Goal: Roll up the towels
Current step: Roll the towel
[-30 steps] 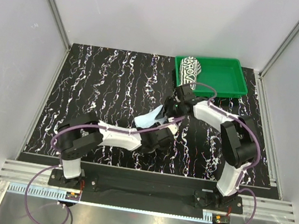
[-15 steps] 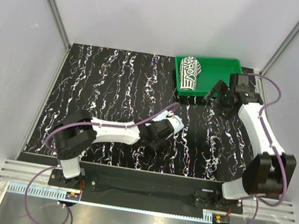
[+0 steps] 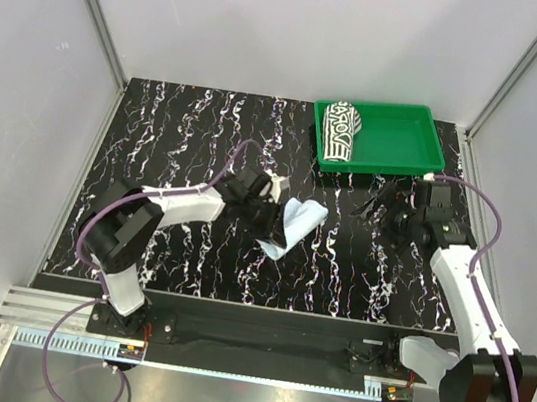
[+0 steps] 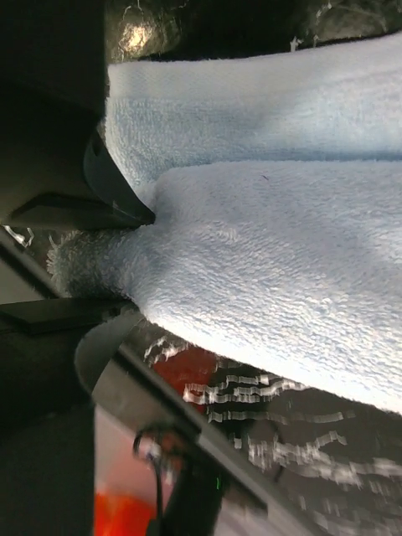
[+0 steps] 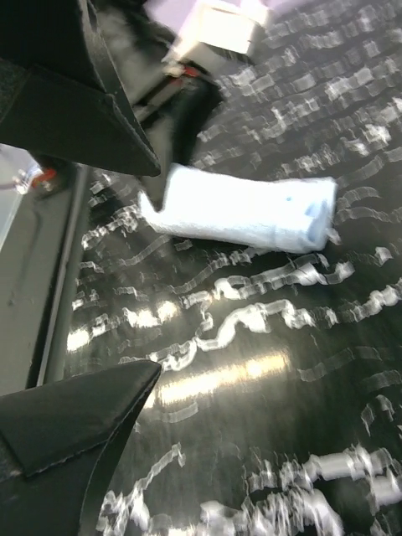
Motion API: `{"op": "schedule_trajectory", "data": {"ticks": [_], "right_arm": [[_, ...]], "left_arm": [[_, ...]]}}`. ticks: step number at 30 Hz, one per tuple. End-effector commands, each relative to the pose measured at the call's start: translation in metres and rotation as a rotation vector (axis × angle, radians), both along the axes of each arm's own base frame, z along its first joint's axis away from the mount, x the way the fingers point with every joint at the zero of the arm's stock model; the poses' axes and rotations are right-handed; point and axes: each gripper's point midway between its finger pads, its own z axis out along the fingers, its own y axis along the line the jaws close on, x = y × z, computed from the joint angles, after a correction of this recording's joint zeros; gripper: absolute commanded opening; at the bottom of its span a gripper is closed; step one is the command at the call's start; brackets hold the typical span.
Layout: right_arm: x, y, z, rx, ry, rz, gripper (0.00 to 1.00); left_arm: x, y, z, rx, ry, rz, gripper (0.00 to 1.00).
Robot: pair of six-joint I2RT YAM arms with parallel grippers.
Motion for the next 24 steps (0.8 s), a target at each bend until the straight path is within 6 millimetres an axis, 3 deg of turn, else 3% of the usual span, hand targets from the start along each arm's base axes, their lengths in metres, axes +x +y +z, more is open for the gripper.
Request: {"op": "schedule_trajectory", "data": {"ticks": [1,3,8,13,17,23,24], "right_arm": [[-0.005,0.031,0.019,0.174,-0.112,0.101,0.99],[-0.003,0.040,0.024,0.238,-0.157,0.121,1.00],[-0.005,0.072,0.001,0.321,-0.138,0.178,1.00],[0.011,0.110,-0.016,0.311,-0.138,0.230,1.00],[0.027,0.130,-0.045,0.299,-0.096,0.242,1.00],[0.045,0.160,-0.071,0.309,-0.105,0.284,1.00],[0.051,0.167,-0.064,0.343,-0.155,0.298,1.00]], "left_arm": [[0.001,-0.005,0.023,-0.233,0.159,0.010,0.25],[0.002,0.003,0.019,-0.258,0.207,0.038,0.25],[0.022,0.027,0.012,-0.362,0.294,0.166,0.25],[0.031,0.053,-0.006,-0.352,0.344,0.269,0.26],[0.037,0.060,-0.016,-0.353,0.386,0.317,0.26],[0.041,0.063,-0.030,-0.328,0.415,0.346,0.26],[0.041,0.064,-0.031,-0.327,0.417,0.350,0.26]]}}
